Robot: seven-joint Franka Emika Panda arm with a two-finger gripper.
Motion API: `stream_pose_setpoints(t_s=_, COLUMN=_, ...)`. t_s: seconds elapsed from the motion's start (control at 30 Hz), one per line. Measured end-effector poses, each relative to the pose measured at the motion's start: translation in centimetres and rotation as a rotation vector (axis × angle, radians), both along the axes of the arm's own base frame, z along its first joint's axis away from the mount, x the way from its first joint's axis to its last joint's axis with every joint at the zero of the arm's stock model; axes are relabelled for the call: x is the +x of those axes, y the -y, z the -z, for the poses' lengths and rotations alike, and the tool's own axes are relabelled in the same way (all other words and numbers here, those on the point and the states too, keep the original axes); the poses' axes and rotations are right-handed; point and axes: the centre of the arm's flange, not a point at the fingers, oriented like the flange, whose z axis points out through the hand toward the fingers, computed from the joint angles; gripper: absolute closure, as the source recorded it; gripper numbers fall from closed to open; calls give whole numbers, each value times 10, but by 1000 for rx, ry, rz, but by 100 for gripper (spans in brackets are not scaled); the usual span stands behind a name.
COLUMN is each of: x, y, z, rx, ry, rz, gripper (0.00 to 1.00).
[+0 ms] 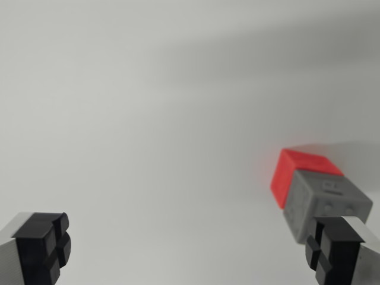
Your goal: Destack cube
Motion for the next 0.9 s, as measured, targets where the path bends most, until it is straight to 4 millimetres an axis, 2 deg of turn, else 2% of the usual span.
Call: stream_pose_setpoints(t_s=0.9, x=-62, y=62, z=62, rx=-9, ry=-3, rz=98, gripper=0)
